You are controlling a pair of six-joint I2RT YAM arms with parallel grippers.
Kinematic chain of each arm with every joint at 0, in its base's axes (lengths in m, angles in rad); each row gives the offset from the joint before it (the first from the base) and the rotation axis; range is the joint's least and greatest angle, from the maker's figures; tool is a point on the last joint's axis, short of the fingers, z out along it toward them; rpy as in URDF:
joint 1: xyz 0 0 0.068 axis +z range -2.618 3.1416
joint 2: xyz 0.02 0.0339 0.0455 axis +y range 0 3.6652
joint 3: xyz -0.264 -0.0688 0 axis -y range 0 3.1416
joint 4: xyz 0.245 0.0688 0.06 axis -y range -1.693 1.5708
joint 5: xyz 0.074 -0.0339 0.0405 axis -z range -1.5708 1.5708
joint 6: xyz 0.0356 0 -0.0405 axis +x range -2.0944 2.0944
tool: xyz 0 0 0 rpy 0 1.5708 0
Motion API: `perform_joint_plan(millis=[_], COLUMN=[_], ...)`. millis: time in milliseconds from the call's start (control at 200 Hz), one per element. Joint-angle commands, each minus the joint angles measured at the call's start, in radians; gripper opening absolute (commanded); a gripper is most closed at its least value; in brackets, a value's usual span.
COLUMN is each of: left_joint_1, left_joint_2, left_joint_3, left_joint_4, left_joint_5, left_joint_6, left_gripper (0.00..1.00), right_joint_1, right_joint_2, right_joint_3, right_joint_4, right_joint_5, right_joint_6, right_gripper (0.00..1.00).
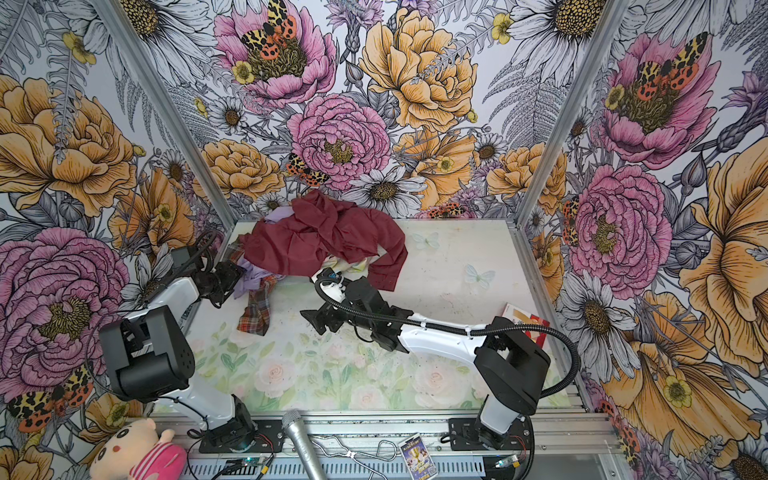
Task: Pick out a specific cloth from the pile
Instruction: 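Close the left gripper on the lavender shirt and start lifting it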
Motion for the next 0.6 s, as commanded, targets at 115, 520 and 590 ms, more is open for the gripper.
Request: perform_joint_plan(millis=[115, 520, 590], left_joint_1=[-0.032, -0.060, -0.060], left_joint_2=[0.064, 0.041, 0.021], left_joint_3=[0.006, -0.044, -0.042], left_joint_4=[0.099, 0.239, 0.238], left_joint_5=[-0.017, -0.071, -0.065], left_joint_6=[-0.015, -0.056, -0.055], left_gripper=[0.66, 0.00, 0.00], right_joint_1=[0.012, 0.012, 0.011], right_joint_2=[-0.030, -0.082, -0.095], right_joint_3=[-0.017, -0.100, -0.116], right_joint_4=[-0.014, -0.036, -0.044], right_joint_5=[0.042, 0.135, 0.149], right_joint_6=[0.015, -0.001, -0.007], right_gripper=[0.95, 0.95, 0.95])
